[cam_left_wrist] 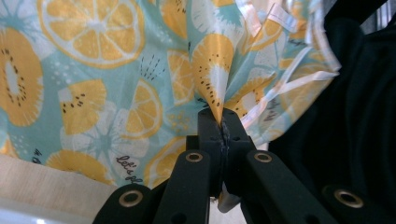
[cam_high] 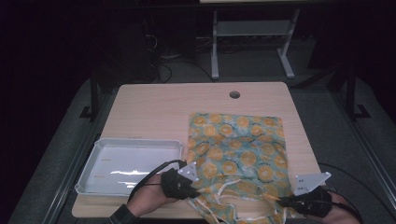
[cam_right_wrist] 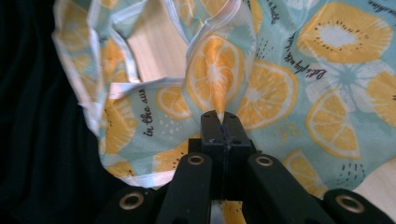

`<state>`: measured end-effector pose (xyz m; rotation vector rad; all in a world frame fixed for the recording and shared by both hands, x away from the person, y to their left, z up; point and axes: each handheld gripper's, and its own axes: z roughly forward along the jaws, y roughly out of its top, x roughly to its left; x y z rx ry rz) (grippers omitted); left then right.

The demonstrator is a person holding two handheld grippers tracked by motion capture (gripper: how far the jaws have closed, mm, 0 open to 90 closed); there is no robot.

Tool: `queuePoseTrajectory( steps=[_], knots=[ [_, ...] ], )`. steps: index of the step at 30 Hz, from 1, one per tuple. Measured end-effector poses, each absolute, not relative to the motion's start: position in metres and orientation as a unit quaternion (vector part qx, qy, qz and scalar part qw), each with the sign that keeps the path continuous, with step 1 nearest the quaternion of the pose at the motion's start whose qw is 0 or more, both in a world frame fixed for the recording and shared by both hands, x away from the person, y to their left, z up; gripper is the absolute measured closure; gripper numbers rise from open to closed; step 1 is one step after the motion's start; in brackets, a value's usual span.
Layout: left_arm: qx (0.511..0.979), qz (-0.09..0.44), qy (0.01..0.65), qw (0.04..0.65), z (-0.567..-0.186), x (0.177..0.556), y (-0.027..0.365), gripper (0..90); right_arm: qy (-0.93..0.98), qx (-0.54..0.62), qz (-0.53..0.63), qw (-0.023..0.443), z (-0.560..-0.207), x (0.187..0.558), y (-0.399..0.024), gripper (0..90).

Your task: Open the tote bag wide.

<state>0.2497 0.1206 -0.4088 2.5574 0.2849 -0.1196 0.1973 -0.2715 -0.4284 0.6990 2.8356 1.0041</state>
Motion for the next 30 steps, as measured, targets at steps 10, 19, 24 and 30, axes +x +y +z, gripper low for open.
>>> queuePoseTrajectory(
  steps=[10, 19, 24, 30],
  knots=[
    [0.941, -0.023, 0.102, 0.323, -0.371, 0.261, 0.127, 89.4, 0.908, 0.214, 0.353, 0.07, -0.392, 0.21, -0.273, 89.6],
    [0.924, -0.006, 0.121, 0.364, -0.343, 0.3, 0.136, 89.4, 0.898, 0.208, 0.371, 0.111, -0.364, 0.252, -0.271, 89.5],
    [0.918, 0.008, 0.13, 0.375, -0.331, 0.321, 0.137, 89.4, 0.894, 0.211, 0.376, 0.121, -0.354, 0.269, -0.27, 89.5],
    [0.913, 0.014, 0.144, 0.382, -0.323, 0.349, 0.136, 89.4, 0.887, 0.227, 0.381, 0.129, -0.35, 0.291, -0.272, 89.4]
  ],
)
